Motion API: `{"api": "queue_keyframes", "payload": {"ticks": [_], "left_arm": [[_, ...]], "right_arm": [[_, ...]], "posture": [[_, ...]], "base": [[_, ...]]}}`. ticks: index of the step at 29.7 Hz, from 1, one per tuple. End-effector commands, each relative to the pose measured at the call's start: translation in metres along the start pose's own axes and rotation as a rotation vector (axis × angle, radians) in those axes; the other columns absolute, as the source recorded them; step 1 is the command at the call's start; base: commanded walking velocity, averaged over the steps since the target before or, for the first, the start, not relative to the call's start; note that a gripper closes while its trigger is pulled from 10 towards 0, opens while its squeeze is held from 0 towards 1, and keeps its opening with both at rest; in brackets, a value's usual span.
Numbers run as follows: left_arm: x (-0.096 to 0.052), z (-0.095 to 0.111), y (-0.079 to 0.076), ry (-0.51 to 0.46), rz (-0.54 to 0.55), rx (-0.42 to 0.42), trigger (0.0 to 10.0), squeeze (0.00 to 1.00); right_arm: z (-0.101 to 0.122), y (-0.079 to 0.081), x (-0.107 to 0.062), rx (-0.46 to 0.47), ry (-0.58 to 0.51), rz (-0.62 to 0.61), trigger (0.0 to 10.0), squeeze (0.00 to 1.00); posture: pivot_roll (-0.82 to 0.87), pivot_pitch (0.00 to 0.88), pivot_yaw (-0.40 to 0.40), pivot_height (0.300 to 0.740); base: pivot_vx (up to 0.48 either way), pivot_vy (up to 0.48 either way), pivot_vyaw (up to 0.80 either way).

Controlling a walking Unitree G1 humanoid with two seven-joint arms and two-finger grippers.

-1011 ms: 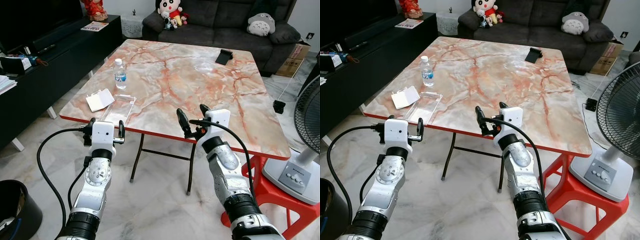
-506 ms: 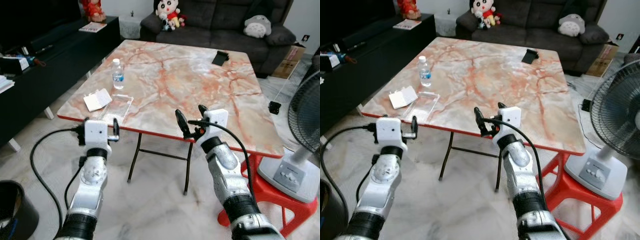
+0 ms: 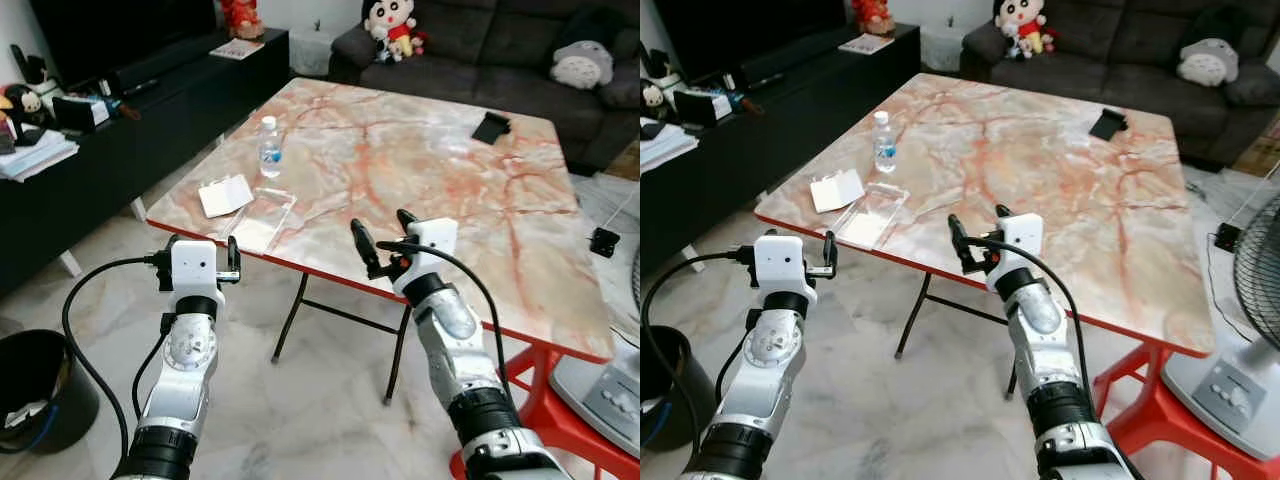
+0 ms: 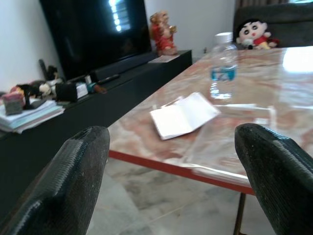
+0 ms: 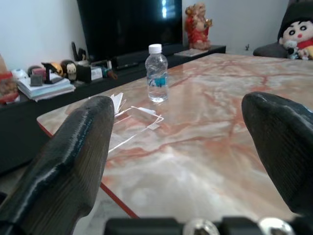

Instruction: Picking trash to rubbish bin

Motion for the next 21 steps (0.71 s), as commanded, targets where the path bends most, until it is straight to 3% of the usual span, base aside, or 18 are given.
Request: {"api": "queue_keyframes", "payload": {"ticks": [1, 5, 21], "left_arm": [[0.0017, 0.0054, 0.0037, -0.018, 0.021, 0.005, 10.0, 0.00], [0.0017, 0.0055, 0.0044, -0.017, 0.025, 0.007, 10.0, 0.00], [0.0038, 0.0068, 0.0022, -0.018, -0.010, 0.007, 10.0, 0.00]], "right_arm": [[0.0058, 0.0022, 0.0020, -0.009, -0.021, 0.017, 10.0, 0.00], [0.0059, 0.0021, 0.0019, -0.003, -0.020, 0.019, 10.0, 0.00], [0.0079, -0.0016, 0.0023, 0.019, -0.026, 0.003, 10.0, 0.00]], "posture": [[0.03, 0.027, -0.059, 0.740], [0.03, 0.026, -0.061, 0.740], [0.02, 0.023, -0.063, 0.740]], "base": [[0.330, 0.000, 0.56], [0.330, 0.000, 0.57], [0.328, 0.000, 0.00]]}}
Point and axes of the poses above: a point about 5 cm out from each wrist's last joint towards the gripper, its own x axis pointing out of the wrist towards the gripper, its own z axis along the axis of the wrist's last joint, y = z × x, the point moved 1 cm from there along x, pointing out of the wrist towards the gripper, and after that the axes turned 9 degrees about x, right-handed, at the moved point
